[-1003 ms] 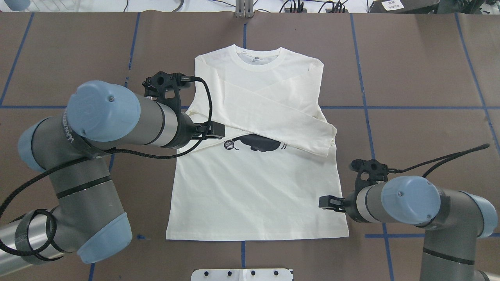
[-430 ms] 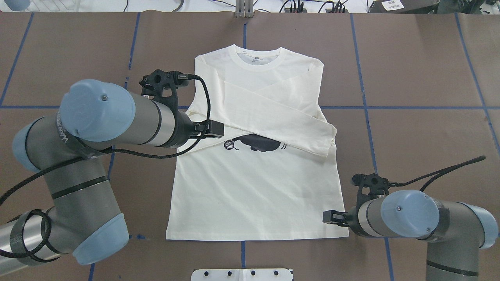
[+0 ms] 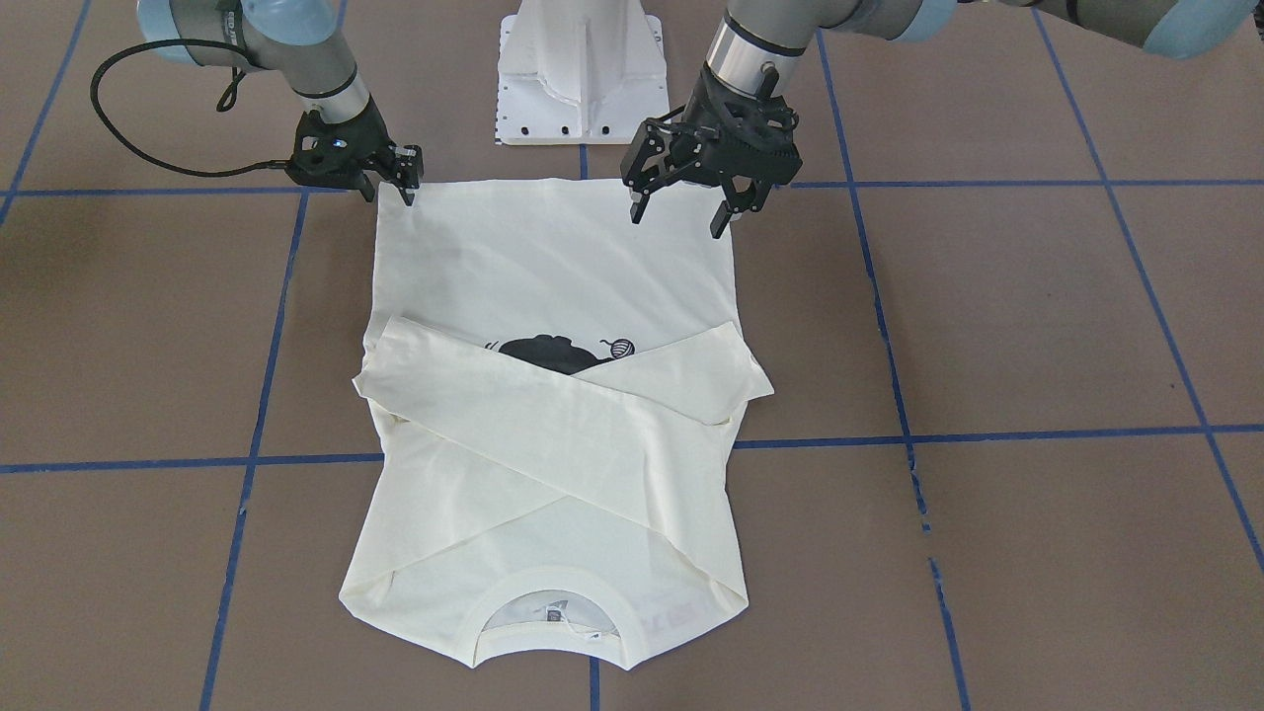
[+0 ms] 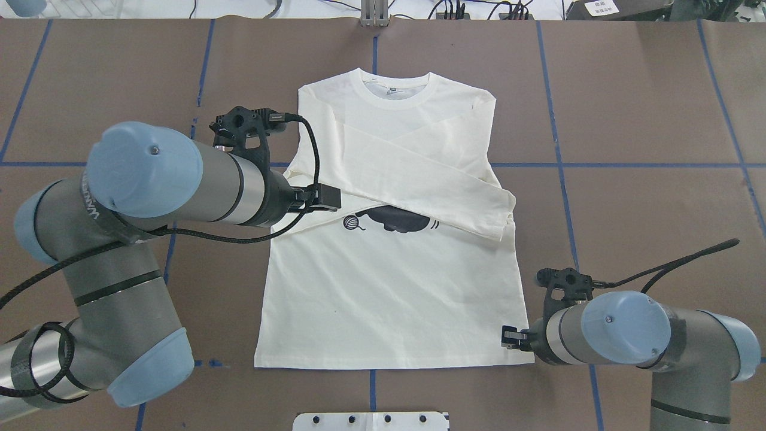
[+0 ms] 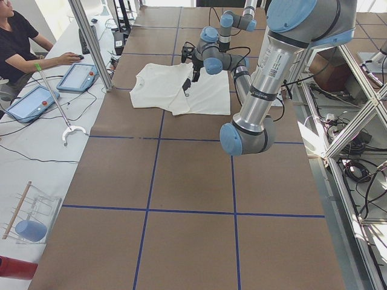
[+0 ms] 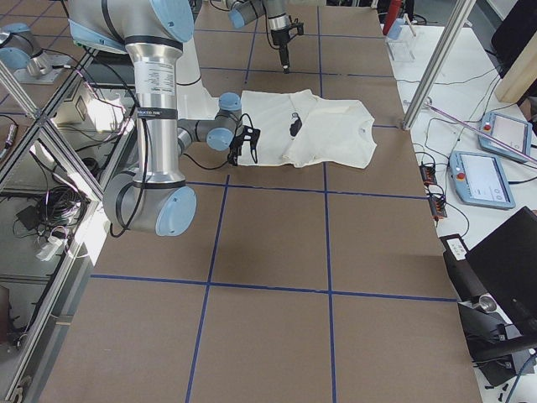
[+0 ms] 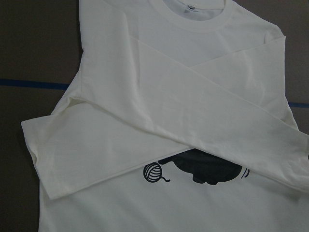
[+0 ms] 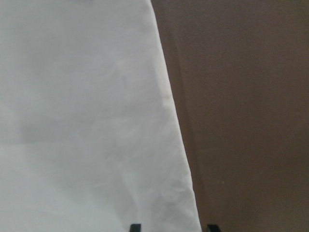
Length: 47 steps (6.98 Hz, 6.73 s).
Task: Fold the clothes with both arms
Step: 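Lower both grippers to the hem corners nearest the robot and grasp, then lift the hem with both grippers and fold it toward the collar, then lay the hem near the collar and open both grippers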
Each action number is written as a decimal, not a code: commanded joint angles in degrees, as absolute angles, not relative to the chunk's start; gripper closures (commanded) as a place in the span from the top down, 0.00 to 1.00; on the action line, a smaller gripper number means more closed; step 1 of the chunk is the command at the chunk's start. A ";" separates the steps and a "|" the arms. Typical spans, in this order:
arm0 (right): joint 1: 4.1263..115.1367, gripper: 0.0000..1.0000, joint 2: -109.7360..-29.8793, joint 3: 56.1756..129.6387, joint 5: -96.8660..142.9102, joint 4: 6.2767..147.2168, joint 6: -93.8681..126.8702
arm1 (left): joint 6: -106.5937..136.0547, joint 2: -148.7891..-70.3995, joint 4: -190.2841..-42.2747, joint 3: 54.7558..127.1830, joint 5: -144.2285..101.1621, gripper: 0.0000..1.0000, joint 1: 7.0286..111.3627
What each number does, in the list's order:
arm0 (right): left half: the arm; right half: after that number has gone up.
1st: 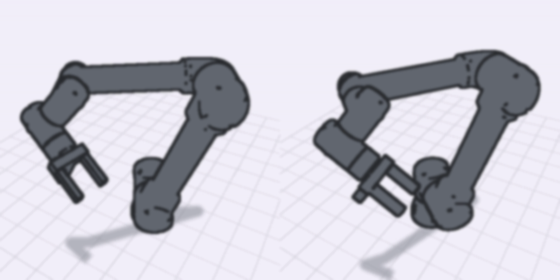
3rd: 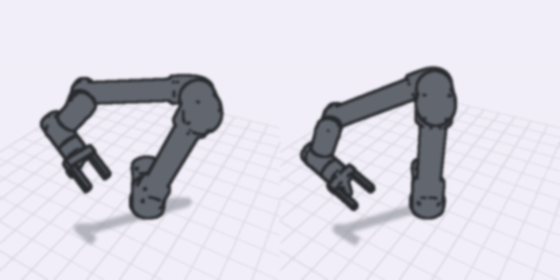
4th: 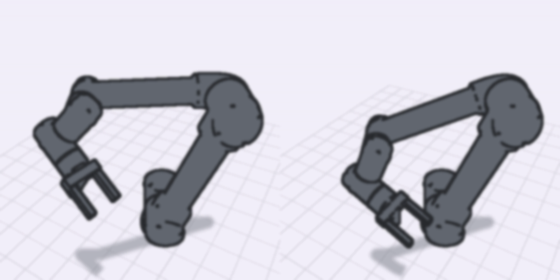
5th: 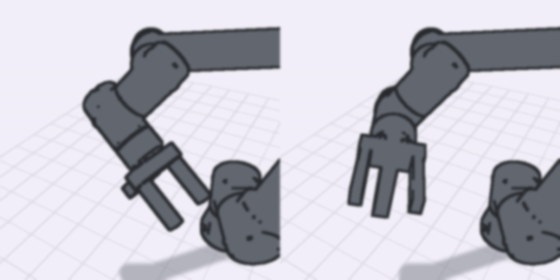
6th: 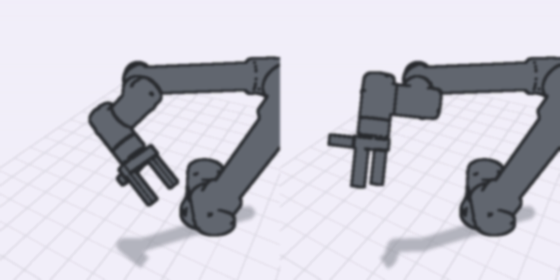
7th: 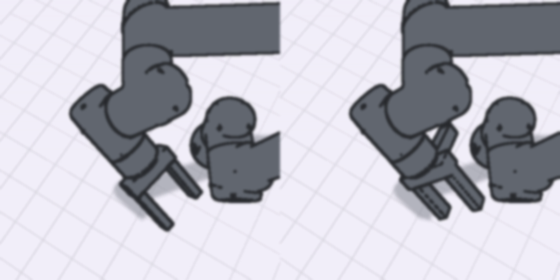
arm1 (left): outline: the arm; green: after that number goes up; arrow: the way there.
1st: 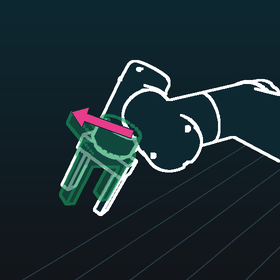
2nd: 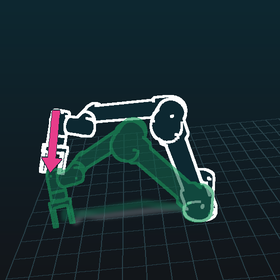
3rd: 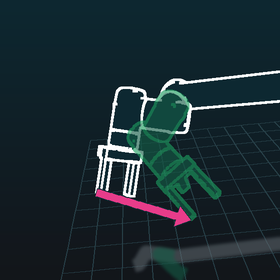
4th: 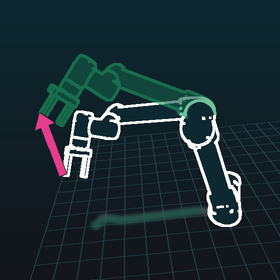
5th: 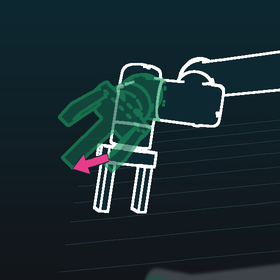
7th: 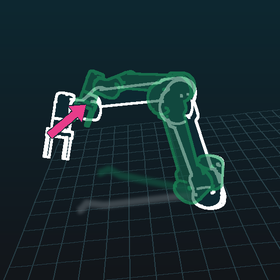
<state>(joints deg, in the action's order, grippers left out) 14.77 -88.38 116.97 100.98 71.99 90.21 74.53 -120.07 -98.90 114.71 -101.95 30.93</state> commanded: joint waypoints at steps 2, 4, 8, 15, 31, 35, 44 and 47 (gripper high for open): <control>14.94 0.00 -88.68 117.42 100.11 71.98 90.35 | 74.53 -119.71 -99.05 114.70 -101.95 1.00 30.94; 15.12 0.00 -88.94 118.73 100.89 71.98 90.53 | 75.23 -118.23 -98.88 114.78 -102.30 1.00 30.94; 15.38 0.00 -90.97 122.61 100.81 71.98 90.35 | 100.40 -104.77 -109.08 116.19 -100.67 1.00 20.54; 15.73 0.00 -90.09 123.31 100.99 71.89 89.91 | 106.62 -103.88 -98.91 114.61 -93.78 0.85 9.58; 14.96 0.00 -98.94 134.45 111.62 72.07 89.91 | 106.17 -104.59 -84.30 132.61 -94.48 0.00 4.33; 13.18 0.00 -99.50 136.23 112.06 72.07 90.35 | 106.26 -104.76 -82.71 135.35 -94.57 0.00 0.87; 46.82 0.00 -66.40 102.18 113.47 72.07 76.64 | 84.30 -116.79 -85.16 117.90 -98.96 0.00 32.06; 48.60 0.00 -62.41 93.45 113.12 72.07 75.85 | 79.63 -121.10 -99.51 99.22 -100.28 0.00 40.67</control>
